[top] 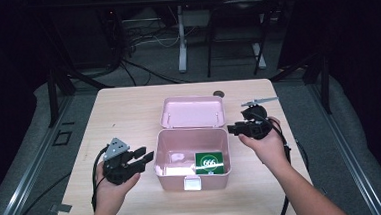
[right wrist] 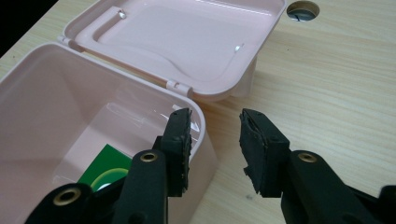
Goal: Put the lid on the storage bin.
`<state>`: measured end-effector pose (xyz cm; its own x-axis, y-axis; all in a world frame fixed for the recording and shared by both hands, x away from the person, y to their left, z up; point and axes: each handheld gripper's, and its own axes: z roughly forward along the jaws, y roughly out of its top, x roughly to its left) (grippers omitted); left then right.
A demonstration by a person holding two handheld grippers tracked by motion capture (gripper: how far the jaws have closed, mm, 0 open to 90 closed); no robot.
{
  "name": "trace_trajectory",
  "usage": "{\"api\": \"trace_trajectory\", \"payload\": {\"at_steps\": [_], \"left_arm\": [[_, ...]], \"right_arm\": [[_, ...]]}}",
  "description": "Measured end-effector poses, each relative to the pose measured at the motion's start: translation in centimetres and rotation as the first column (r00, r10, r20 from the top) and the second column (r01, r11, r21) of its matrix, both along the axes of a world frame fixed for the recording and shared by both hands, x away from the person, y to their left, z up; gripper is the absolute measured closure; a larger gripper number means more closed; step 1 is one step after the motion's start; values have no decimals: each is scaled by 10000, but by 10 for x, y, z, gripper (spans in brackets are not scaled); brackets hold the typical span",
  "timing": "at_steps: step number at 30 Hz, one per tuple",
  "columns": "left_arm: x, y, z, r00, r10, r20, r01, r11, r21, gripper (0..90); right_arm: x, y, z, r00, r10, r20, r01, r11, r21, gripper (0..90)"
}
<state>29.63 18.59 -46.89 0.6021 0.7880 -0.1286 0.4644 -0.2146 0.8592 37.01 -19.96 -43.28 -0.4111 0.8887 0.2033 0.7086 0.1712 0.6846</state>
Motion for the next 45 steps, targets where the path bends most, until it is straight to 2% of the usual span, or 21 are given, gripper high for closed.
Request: {"api": "trace_trajectory", "payload": {"at_steps": [3,8,17,21,25,40,44,45], "left_arm": [[-2,0,1,10000,-52,17,52,9999,-91,639],[-4,-4,-1,9991,-404,-128,405,9992,73,650],[-2,-7,-9,9982,-469,-371,475,9987,168,656],[-2,-9,-11,9977,-527,-433,534,9984,157,676],[-3,-11,-15,9957,-684,-621,692,9975,115,687],[-10,-16,-17,9964,-697,-491,711,9971,268,704],[-12,-16,-16,9963,-715,-475,732,9967,355,703],[-13,-17,-16,9963,-715,-468,732,9967,354,702]], "right_arm": [[8,0,2,9999,-36,-166,37,10000,51,646],[22,1,7,9978,-321,-585,319,9995,-43,651],[45,13,13,9957,-655,-651,640,9976,-250,657],[56,19,16,9933,-763,-864,743,9969,-267,696],[65,22,17,9911,-903,-973,868,9954,-398,698],[102,19,3,9710,-1612,-1766,1538,9866,-553,702],[112,20,0,9661,-1726,-1920,1677,9850,-414,704],[118,23,-4,9641,-1813,-1941,1729,9831,-595,705]]}}
